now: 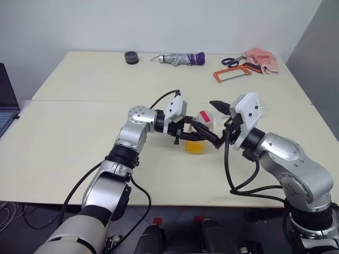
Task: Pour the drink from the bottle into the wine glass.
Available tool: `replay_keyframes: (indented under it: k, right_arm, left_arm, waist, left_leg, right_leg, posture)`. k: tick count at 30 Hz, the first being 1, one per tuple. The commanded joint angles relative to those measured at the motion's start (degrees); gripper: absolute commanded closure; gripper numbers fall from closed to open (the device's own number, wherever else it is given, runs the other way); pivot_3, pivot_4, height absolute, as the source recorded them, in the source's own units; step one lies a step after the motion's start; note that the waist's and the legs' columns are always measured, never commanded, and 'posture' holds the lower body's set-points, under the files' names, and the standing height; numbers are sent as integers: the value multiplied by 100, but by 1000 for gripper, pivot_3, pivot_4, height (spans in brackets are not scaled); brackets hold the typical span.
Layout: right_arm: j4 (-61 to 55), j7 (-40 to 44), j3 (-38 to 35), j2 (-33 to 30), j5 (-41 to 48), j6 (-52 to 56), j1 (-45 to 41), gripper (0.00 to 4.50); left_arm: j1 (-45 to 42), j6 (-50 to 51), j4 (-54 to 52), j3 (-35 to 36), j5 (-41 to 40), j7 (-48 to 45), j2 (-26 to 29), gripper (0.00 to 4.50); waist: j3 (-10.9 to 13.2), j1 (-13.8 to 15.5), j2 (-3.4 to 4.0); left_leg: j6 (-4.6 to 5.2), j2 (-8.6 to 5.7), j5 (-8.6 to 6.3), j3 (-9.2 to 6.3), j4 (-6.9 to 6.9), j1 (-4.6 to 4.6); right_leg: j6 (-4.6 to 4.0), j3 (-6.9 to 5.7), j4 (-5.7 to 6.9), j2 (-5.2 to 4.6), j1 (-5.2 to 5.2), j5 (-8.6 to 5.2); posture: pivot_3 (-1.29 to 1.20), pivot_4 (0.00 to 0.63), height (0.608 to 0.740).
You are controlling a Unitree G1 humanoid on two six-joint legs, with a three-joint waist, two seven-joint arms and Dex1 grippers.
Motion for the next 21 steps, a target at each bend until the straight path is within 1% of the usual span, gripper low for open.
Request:
replay_keyframes:
  k: [1, 8, 21]
  right_arm:
    - [-182, -36, -288, 35, 67, -100, 40, 150]
    - [-380, 37, -572, -42, 439, 110, 304, 150]
    - [-482, 55, -653, -166, 809, 293, 321, 150]
  left_arm:
    - [-159, -87, -96, 134, -111, 6, -25, 2722]
    - [-149, -87, -72, 145, -108, 6, 11, 2722]
    - [-171, -100, -20, 164, -105, 10, 38, 2722]
  waist:
    - [0, 0, 0]
    - [0, 1, 0]
    - [0, -1, 0]
  left_leg:
    - [0, 0, 0, 0, 0, 0]
    - [0, 0, 0, -1, 0, -1]
    - [1, -1, 0, 1, 0, 0]
  right_leg:
    - [0, 0, 0, 0, 0, 0]
    - [0, 0, 1, 0, 0, 0]
    - [0, 1, 0, 1, 0, 0]
  posture:
    - [0, 150, 740]
    - [0, 150, 740]
    - [0, 150, 740]
